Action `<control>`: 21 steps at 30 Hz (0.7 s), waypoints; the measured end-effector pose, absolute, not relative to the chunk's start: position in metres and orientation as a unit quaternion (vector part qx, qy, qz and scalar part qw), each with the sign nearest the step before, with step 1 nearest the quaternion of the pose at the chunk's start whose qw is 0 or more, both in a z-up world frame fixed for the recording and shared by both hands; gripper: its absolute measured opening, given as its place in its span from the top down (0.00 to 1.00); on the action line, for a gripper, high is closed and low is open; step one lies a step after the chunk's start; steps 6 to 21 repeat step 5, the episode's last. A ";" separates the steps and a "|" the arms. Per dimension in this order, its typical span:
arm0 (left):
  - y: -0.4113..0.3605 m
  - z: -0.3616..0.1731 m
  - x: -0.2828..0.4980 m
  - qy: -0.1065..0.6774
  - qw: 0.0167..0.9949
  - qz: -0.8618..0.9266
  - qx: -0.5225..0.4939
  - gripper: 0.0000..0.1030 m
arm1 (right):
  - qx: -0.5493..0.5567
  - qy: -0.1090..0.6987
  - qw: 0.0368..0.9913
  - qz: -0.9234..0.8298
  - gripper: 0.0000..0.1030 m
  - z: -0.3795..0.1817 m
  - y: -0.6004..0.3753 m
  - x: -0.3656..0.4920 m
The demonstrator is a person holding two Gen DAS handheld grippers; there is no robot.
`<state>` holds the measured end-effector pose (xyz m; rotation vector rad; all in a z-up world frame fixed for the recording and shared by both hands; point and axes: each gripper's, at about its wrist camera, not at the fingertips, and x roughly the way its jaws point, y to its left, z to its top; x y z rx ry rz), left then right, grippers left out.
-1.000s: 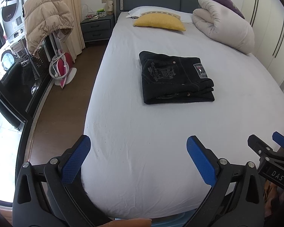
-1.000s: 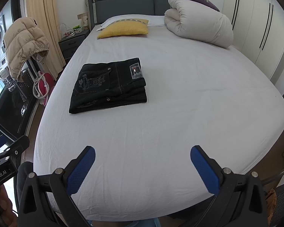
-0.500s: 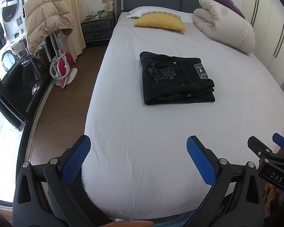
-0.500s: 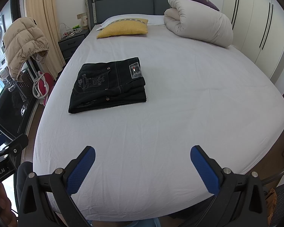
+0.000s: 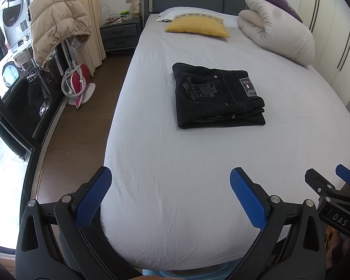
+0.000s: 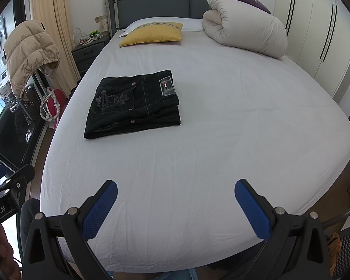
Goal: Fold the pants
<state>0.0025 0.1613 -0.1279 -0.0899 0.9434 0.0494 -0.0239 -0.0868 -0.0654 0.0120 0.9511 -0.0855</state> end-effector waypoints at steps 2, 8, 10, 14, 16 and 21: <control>0.162 -0.127 0.001 0.452 0.891 0.029 -0.040 0.00 | 0.006 0.458 0.888 -0.042 0.00 -0.065 -0.086 -0.024; 0.163 -0.126 -0.001 0.450 0.892 0.030 -0.040 0.00 | 0.006 0.458 0.888 -0.042 0.00 -0.066 -0.087 -0.024; 0.163 -0.126 -0.001 0.450 0.892 0.030 -0.040 0.00 | 0.006 0.458 0.888 -0.042 0.00 -0.066 -0.087 -0.024; 0.163 -0.126 -0.001 0.450 0.892 0.030 -0.040 0.00 | 0.006 0.458 0.888 -0.042 0.00 -0.066 -0.087 -0.024; 0.163 -0.126 -0.001 0.450 0.892 0.030 -0.040 0.00 | 0.006 0.458 0.888 -0.042 0.00 -0.066 -0.087 -0.024; 0.163 -0.126 -0.001 0.450 0.892 0.030 -0.040 0.00 | 0.006 0.458 0.888 -0.042 0.00 -0.066 -0.087 -0.024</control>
